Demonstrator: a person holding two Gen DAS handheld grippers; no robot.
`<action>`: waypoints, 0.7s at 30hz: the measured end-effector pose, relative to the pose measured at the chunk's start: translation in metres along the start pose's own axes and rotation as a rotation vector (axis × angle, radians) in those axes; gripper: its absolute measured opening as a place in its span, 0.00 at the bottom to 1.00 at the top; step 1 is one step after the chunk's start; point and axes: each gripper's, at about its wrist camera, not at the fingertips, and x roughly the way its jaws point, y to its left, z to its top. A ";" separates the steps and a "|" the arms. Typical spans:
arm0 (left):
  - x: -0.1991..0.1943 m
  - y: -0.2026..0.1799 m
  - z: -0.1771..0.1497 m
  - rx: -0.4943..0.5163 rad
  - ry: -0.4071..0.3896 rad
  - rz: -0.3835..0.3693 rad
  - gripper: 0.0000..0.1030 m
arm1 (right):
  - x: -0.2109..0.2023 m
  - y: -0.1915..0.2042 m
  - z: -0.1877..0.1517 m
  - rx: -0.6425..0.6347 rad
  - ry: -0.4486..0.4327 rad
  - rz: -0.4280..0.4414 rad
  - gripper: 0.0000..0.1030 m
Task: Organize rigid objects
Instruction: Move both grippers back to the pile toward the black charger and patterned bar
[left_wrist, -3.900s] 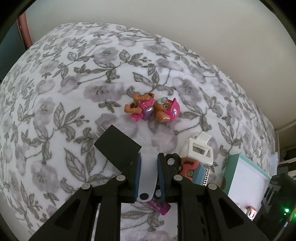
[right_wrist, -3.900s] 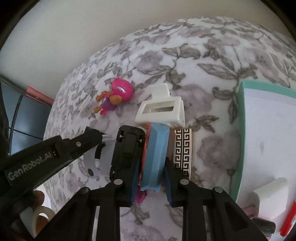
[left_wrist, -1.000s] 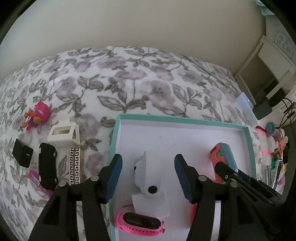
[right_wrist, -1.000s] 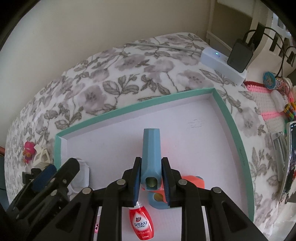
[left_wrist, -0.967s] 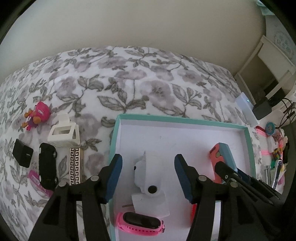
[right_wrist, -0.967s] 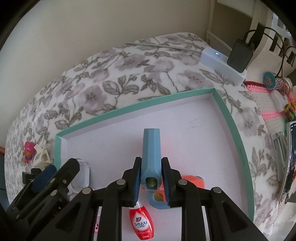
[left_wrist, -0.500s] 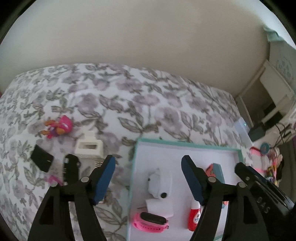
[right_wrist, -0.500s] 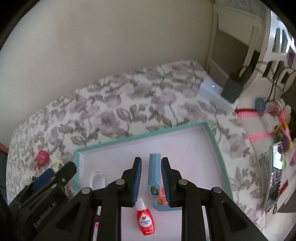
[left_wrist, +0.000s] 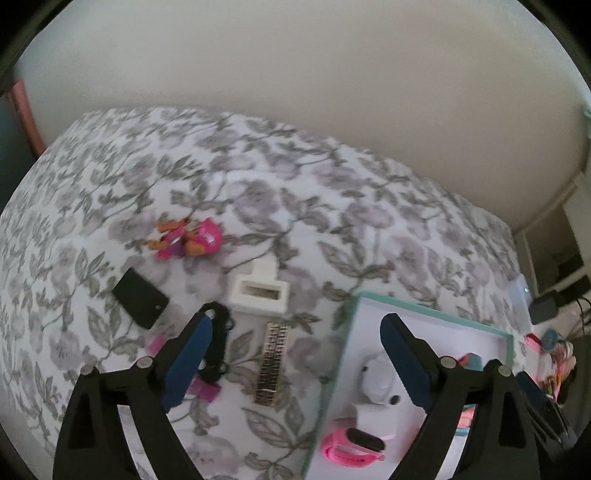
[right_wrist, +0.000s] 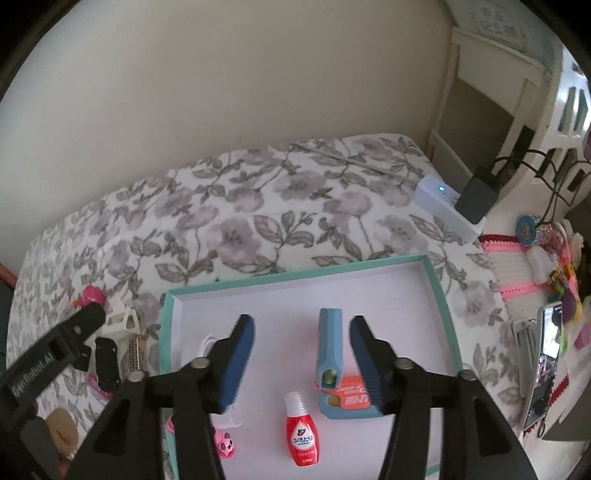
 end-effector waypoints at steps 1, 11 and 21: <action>0.003 0.004 0.000 -0.015 0.015 0.017 0.90 | 0.002 0.002 -0.001 -0.006 0.003 0.000 0.67; 0.020 0.051 -0.001 -0.115 0.071 0.127 0.90 | 0.025 0.015 -0.010 -0.023 0.072 0.033 0.85; 0.024 0.106 0.003 -0.197 0.082 0.209 0.91 | 0.037 0.036 -0.016 -0.063 0.091 0.044 1.00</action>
